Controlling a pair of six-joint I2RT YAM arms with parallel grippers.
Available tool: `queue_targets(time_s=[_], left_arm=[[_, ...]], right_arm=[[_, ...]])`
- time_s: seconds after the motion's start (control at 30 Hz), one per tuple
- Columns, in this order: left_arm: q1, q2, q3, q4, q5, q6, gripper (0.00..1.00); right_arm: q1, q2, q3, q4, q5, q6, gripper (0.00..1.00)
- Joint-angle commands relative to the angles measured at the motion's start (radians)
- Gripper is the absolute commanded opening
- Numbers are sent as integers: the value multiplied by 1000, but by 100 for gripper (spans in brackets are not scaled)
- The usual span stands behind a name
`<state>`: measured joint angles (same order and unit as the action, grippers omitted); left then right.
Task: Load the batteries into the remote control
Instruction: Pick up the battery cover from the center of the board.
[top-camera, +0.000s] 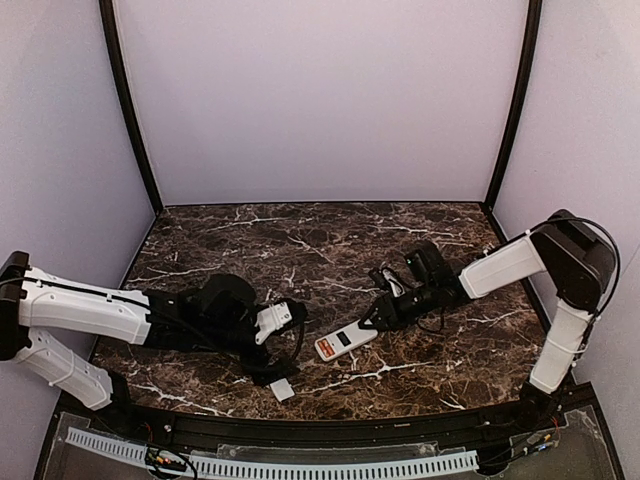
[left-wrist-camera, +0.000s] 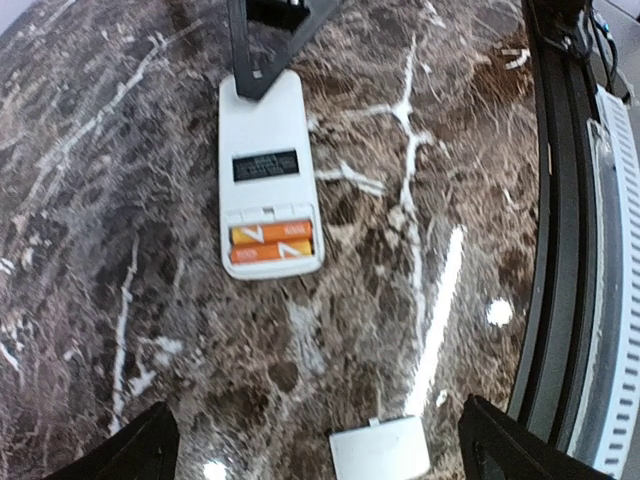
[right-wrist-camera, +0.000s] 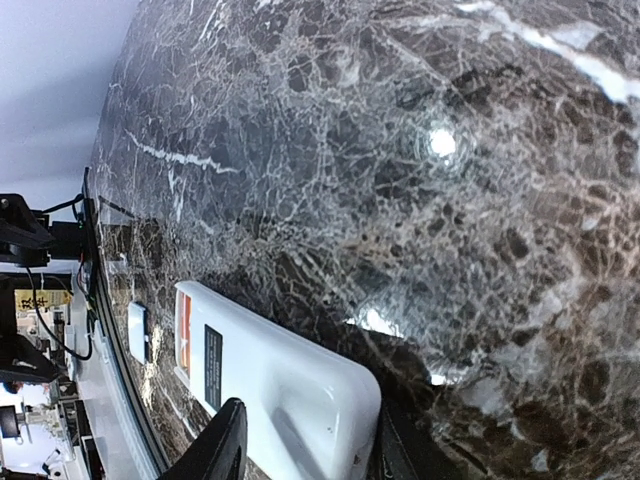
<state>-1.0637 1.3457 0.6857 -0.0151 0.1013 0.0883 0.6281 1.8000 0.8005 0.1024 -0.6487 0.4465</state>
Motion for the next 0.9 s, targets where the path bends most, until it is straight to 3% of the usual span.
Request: queue_targets(time_s=[0.0,0.17,0.43,0.5,0.63,0.87], left_arm=[[-3,-28,-39,-179,76,15,98],[-37,-50,-95,-138,6,-52,92],[-180,-78,-185,-67,-234,-187,93],[-198,-64,-207,-31,-244,-198,91],[-219,-23,-231,43,-266,-184,88],[-219,80,-248,194,-217,-163,79]], right_arm=[[8,-7,-70,-138,34,8,43],[5,-33,-87,-147,64,6,48],[-2,-50,-81,-148,81,-3,56],[-5,-62,-81,-150,86,-4,58],[-12,-83,-80,-157,100,-9,71],[-27,-116,-74,-170,118,-23,73]])
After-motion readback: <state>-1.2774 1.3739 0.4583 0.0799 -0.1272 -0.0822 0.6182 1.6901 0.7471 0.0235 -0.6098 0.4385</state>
